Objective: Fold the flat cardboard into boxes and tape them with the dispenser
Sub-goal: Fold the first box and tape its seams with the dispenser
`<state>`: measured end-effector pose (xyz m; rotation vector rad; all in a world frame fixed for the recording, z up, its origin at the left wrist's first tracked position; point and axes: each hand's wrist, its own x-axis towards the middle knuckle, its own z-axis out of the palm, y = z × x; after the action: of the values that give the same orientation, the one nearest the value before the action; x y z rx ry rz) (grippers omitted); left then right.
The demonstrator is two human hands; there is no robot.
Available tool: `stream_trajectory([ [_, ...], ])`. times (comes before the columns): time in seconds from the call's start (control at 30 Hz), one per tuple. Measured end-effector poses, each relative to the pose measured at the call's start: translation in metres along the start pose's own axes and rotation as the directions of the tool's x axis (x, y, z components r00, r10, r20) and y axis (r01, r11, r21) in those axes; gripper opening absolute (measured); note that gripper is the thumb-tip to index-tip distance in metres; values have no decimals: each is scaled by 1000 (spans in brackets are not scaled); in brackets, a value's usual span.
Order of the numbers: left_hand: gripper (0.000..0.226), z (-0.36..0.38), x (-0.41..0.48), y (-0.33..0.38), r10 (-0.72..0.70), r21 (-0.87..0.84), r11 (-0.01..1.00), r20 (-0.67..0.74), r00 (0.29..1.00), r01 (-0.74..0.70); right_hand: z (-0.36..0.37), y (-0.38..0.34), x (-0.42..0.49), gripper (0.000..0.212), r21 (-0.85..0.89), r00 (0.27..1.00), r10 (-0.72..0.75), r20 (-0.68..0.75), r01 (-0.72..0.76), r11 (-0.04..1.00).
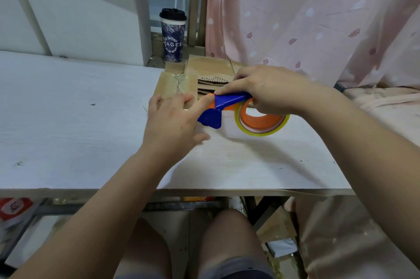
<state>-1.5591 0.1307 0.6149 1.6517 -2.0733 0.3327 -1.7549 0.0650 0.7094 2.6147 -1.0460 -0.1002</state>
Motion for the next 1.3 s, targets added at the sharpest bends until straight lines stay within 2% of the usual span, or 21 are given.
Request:
stream_trajectory([
  [0.2, 53, 8, 1, 10, -119, -113, 988, -142, 983, 103, -17, -7, 11, 69, -16, 997, -13, 72, 14, 1000],
  [0.33, 51, 9, 1, 8, -100, -105, 991, -155, 983, 84, -12, -6, 8, 67, -1, 998, -3, 60, 3, 1000],
  [0.4, 52, 6, 3, 6, -85, -99, 992, -99, 991, 75, -8, -6, 8, 66, 12, 998, -13, 58, 12, 1000],
  [0.53, 56, 6, -5, 2, 36, 65, 997, 60, 998, -40, 8, -11, 6, 64, 30, 984, -55, 169, 51, 998],
  [0.63, 52, 1, -4, -5, 59, -18, 998, 39, 997, -59, 17, -9, 1, 69, 172, 989, -40, 142, 15, 985],
  [0.73, 53, -3, -1, -9, 98, 3, 995, 153, 983, -99, 23, -8, 0, 71, 273, 981, -76, 179, 25, 962],
  [0.83, 61, -9, 3, -14, 93, -59, 995, 268, 959, -80, 32, -6, -3, 54, 359, 970, -48, 237, -42, 932],
  [0.93, 66, -16, 8, -14, 72, -53, 997, 347, 935, -57, 41, 2, -2, 34, 507, 931, -69, 359, -132, 852],
  [1.07, 79, -24, 7, -12, 73, -115, 993, 398, 914, -29, 53, 6, -10, 41, 705, 914, -99, 393, -230, 671],
  [1.2, 56, -35, 11, -13, 63, -255, 965, 460, 885, 64, 62, 5, -19, 30, 827, 867, -245, 434, -275, 490],
  [1.3, 61, -38, 16, -15, 79, -265, 962, 499, 863, 65, 74, 4, -20, 23, 875, 862, -279, 424, -310, 371],
])
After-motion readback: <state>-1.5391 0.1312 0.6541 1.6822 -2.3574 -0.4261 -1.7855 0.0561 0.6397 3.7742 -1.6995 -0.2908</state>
